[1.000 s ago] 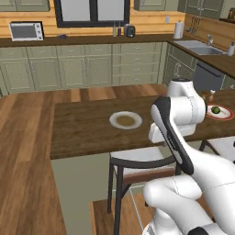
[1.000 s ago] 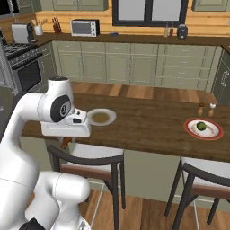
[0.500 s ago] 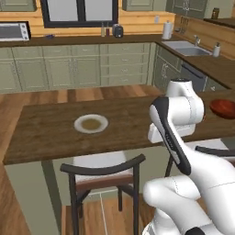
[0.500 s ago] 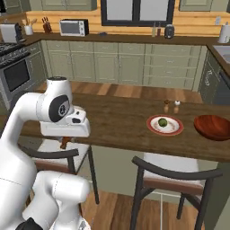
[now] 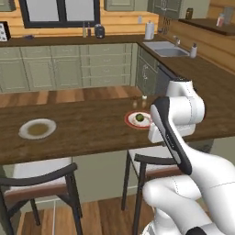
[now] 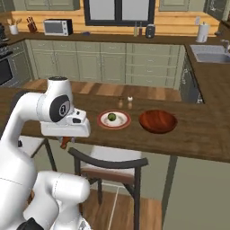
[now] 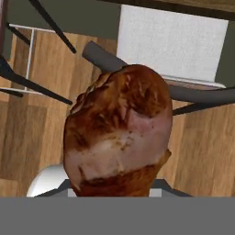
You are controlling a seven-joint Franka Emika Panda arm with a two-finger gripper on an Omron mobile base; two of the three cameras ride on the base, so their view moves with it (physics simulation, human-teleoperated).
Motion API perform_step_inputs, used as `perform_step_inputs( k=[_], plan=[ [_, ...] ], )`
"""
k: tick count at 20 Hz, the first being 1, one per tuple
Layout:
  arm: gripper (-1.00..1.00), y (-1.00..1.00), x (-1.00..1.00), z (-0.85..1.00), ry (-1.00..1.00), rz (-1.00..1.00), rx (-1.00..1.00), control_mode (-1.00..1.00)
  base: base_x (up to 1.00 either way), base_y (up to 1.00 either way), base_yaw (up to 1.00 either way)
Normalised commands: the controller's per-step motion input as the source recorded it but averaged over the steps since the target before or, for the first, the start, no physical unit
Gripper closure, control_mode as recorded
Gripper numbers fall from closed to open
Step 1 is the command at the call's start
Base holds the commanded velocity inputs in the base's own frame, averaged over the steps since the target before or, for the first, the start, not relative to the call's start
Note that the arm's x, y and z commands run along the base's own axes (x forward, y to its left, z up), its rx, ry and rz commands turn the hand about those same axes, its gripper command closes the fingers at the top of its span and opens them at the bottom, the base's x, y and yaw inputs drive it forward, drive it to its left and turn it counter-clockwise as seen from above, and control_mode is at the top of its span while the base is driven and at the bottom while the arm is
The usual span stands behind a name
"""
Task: Pick the chicken drumstick and lime from their plates and place them in the bowl. Then put the bowl in the fridge.
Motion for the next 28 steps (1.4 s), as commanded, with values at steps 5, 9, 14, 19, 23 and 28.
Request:
perform_step_inputs(
  k=[5,9,14,19,23,28],
  plan=[
    [1.00,0.00,0.00,0.00,0.00,0.00,0.00,1.00,0.03,-1.00,0.00],
    [1.00,0.00,0.00,0.00,0.00,0.00,0.00,1.00,0.28,-0.93,-0.04],
    [1.00,0.00,0.00,0.00,0.00,0.00,0.00,1.00,0.57,-0.60,-0.04],
    [1.00,0.00,0.00,0.00,0.00,0.00,0.00,1.00,0.80,-0.31,0.00],
    [1.00,0.00,0.00,0.00,0.00,0.00,0.00,1.00,0.77,-0.06,-0.01],
    [1.00,0.00,0.00,0.00,0.00,0.00,0.00,1.00,0.12,0.00,0.00]
  ],
)
